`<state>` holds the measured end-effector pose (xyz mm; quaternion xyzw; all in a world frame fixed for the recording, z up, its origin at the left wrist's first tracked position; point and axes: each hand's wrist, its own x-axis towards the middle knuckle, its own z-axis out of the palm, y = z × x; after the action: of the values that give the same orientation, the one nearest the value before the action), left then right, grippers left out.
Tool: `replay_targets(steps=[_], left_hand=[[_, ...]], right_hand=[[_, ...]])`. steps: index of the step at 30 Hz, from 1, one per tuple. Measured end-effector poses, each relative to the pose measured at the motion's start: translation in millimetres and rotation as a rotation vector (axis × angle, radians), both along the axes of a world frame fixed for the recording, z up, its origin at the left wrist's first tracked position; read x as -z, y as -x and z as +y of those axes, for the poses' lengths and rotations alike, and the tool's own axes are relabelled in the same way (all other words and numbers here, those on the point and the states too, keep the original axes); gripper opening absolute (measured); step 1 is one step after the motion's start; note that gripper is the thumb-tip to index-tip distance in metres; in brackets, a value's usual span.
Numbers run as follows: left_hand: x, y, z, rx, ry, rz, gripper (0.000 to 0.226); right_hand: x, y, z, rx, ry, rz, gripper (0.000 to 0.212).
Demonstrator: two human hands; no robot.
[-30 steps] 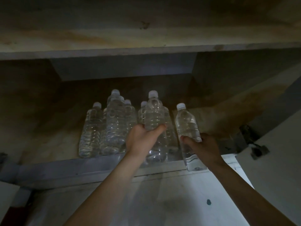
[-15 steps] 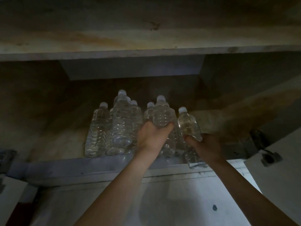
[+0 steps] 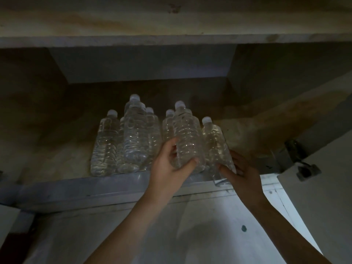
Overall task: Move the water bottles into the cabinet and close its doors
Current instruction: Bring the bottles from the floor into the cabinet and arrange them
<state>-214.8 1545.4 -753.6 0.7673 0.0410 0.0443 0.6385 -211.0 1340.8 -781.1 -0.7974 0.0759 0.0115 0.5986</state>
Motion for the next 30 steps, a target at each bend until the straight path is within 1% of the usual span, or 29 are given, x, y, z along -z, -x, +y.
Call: replay_targets(steps=[2,4,6,9,11,17,21,24,27,30], left_hand=[[6,4,0,-0.006,-0.041,-0.041,0.068],[8,3,0,-0.024,-0.045,-0.058,0.071],[7,-2,0,-0.025,-0.008,-0.048,0.072],[4,-13,2,-0.018,0.041,-0.023,0.062],[2,-20,2,-0.016,0.044,-0.037,0.062],[4,-21,3,-0.010,0.070,-0.047,0.059],[8,-10,6,-0.013,0.079,-0.027,0.059],[6,10,11,-0.001,0.036,0.027,0.062],[-11,42,18,-0.001,0.006,0.135,0.051],[-42,78,28,0.073,-0.169,0.189,0.047]], right_hand=[[-1,-1,1,0.011,0.011,-0.011,0.040],[-1,-5,2,0.005,0.032,-0.026,0.038],[-3,-10,4,-0.001,0.041,-0.031,0.034],[-1,-23,7,0.022,0.132,-0.050,0.032],[0,-30,8,0.033,0.161,-0.071,0.034],[8,-35,8,0.030,0.084,-0.067,0.039],[7,-21,13,0.044,0.112,-0.072,0.036],[-7,-4,17,0.055,0.142,-0.034,0.037],[-31,21,19,0.092,0.167,0.091,0.040],[-68,56,21,0.085,0.280,0.117,0.042]])
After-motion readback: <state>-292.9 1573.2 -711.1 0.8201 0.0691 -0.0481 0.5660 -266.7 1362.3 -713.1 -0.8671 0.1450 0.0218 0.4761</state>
